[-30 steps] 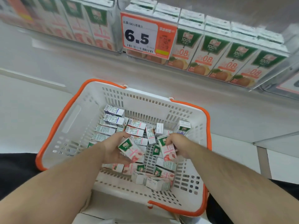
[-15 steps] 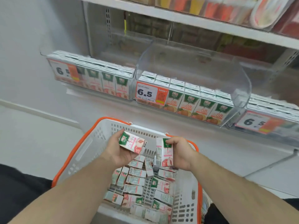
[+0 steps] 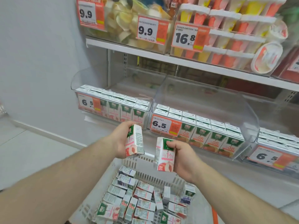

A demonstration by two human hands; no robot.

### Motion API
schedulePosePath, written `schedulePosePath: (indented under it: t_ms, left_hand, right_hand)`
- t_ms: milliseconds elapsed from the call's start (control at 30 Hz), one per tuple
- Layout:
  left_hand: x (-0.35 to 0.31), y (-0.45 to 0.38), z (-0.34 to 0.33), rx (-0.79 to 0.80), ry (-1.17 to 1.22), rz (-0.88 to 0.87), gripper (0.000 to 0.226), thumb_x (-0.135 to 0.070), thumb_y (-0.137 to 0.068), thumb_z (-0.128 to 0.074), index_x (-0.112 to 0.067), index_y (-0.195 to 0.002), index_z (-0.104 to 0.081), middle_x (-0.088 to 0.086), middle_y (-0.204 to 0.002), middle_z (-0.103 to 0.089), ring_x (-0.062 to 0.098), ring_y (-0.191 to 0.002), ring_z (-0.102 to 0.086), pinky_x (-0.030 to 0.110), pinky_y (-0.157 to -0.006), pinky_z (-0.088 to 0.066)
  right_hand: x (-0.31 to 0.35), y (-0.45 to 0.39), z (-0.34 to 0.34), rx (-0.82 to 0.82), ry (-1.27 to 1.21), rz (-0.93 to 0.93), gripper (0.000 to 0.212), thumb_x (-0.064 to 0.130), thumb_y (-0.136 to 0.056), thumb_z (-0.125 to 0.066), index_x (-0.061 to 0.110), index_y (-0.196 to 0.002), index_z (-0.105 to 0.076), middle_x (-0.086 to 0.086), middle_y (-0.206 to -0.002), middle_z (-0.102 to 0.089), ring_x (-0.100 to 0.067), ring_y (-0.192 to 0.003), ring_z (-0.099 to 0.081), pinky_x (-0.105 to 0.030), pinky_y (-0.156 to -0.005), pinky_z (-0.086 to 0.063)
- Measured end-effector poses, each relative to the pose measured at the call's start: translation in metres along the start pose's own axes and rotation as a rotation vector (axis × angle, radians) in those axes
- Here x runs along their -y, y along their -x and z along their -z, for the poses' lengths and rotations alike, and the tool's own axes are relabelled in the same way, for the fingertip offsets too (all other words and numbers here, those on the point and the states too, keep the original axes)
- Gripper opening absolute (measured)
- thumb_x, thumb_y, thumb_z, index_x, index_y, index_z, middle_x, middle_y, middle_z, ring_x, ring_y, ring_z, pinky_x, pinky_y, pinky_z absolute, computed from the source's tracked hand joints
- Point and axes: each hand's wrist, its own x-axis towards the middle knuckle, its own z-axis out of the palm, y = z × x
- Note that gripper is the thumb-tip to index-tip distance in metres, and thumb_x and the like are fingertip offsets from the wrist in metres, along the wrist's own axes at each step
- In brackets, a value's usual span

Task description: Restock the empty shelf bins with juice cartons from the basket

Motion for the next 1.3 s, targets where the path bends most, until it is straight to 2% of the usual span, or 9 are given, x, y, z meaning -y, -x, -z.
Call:
schedulePosePath:
  t_ms: [267, 400, 467, 567, 733, 933, 1033, 1133, 1300]
  left_hand:
    - [-0.045, 0.028, 0.025, 0.133, -0.394, -0.226, 0.004, -0.017, -0.050, -0.056, -0.014, -0.053, -0.054, 0.002, -0.055, -0.044, 0.019, -0.048, -0.041, 0.022, -0.051, -0.038]
    - [-0.055, 0.020, 0.037, 0.039, -0.715, -0.504, 0.021, -0.013, -0.060, -0.065, -0.012, -0.081, -0.072, 0.002, -0.087, -0.072, 0.022, -0.083, -0.066, 0.036, -0.077, -0.050]
    - [-0.063, 0.024, 0.042, 0.100, -0.809, -0.586, 0.028, -0.028, -0.065, -0.071, -0.032, -0.092, -0.070, -0.001, -0.100, -0.071, 0.017, -0.097, -0.065, 0.035, -0.091, -0.049]
    - [-0.071, 0.024, 0.054, 0.213, -0.877, -0.667, 0.044, -0.054, -0.062, -0.073, -0.045, -0.105, -0.066, -0.002, -0.103, -0.069, 0.012, -0.096, -0.064, 0.030, -0.091, -0.051]
    - [-0.083, 0.015, 0.075, 0.100, -0.752, -0.809, 0.014, -0.041, -0.080, -0.075, -0.039, -0.094, -0.072, -0.009, -0.078, -0.066, 0.011, -0.081, -0.064, 0.034, -0.088, -0.050]
    - [-0.093, 0.007, 0.098, -0.018, -0.730, -0.844, 0.010, -0.035, -0.089, -0.069, -0.040, -0.097, -0.071, -0.009, -0.079, -0.062, 0.009, -0.082, -0.063, 0.033, -0.087, -0.050]
    - [-0.095, 0.003, 0.100, -0.045, -0.784, -0.851, 0.007, -0.039, -0.087, -0.069, -0.040, -0.094, -0.069, -0.014, -0.077, -0.059, 0.008, -0.078, -0.060, 0.033, -0.083, -0.049]
    - [-0.095, -0.004, 0.103, -0.093, -0.771, -0.854, 0.013, -0.046, -0.083, -0.070, -0.039, -0.094, -0.069, -0.017, -0.073, -0.057, 0.005, -0.073, -0.058, 0.029, -0.074, -0.048]
    - [-0.107, -0.014, 0.112, -0.560, -0.342, -0.882, 0.038, -0.040, -0.093, -0.057, -0.006, -0.075, -0.061, -0.004, -0.060, -0.051, 0.012, -0.058, -0.047, 0.022, -0.055, -0.038]
  right_hand:
    - [0.034, -0.002, -0.038, -0.044, 0.564, 0.522, 0.027, 0.000, -0.088, -0.067, 0.022, -0.101, -0.058, 0.005, -0.097, -0.068, -0.007, -0.084, -0.066, -0.023, -0.069, -0.052]
    - [0.049, -0.015, -0.060, -0.072, 0.680, 0.699, 0.035, 0.002, -0.078, -0.079, 0.030, -0.090, -0.061, 0.019, -0.089, -0.068, 0.001, -0.085, -0.061, -0.020, -0.073, -0.050]
    - [0.058, -0.022, -0.075, -0.075, 0.686, 0.741, 0.034, 0.009, -0.075, -0.083, 0.033, -0.090, -0.063, 0.017, -0.087, -0.068, 0.000, -0.079, -0.059, -0.024, -0.071, -0.052]
    - [0.069, -0.033, -0.097, -0.015, 0.577, 0.761, 0.027, 0.004, -0.081, -0.076, 0.025, -0.095, -0.065, 0.002, -0.085, -0.070, -0.007, -0.072, -0.061, -0.022, -0.061, -0.051]
    - [0.084, -0.059, -0.126, 0.006, 0.523, 0.702, 0.019, 0.009, -0.086, -0.071, 0.015, -0.104, -0.066, -0.009, -0.098, -0.073, -0.022, -0.086, -0.065, -0.042, -0.079, -0.056]
    - [0.116, -0.081, -0.159, 0.039, 0.766, 0.603, 0.040, 0.049, -0.077, -0.066, 0.024, -0.109, -0.063, 0.004, -0.093, -0.067, 0.002, -0.069, -0.060, -0.013, -0.054, -0.043]
    - [0.123, -0.093, -0.176, -0.011, 1.014, 0.629, 0.040, 0.063, -0.077, -0.060, 0.025, -0.088, -0.067, 0.009, -0.081, -0.066, -0.007, -0.073, -0.062, -0.029, -0.061, -0.048]
    - [0.125, -0.108, -0.188, -0.130, 1.266, 0.678, 0.043, 0.046, -0.081, -0.057, 0.006, -0.065, -0.055, -0.006, -0.060, -0.054, -0.019, -0.061, -0.051, -0.040, -0.061, -0.047]
    - [0.167, -0.143, -0.210, -0.276, 0.927, 0.751, 0.039, 0.041, -0.079, -0.052, 0.013, -0.052, -0.051, -0.010, -0.060, -0.063, -0.036, -0.070, -0.067, -0.050, -0.066, -0.056]
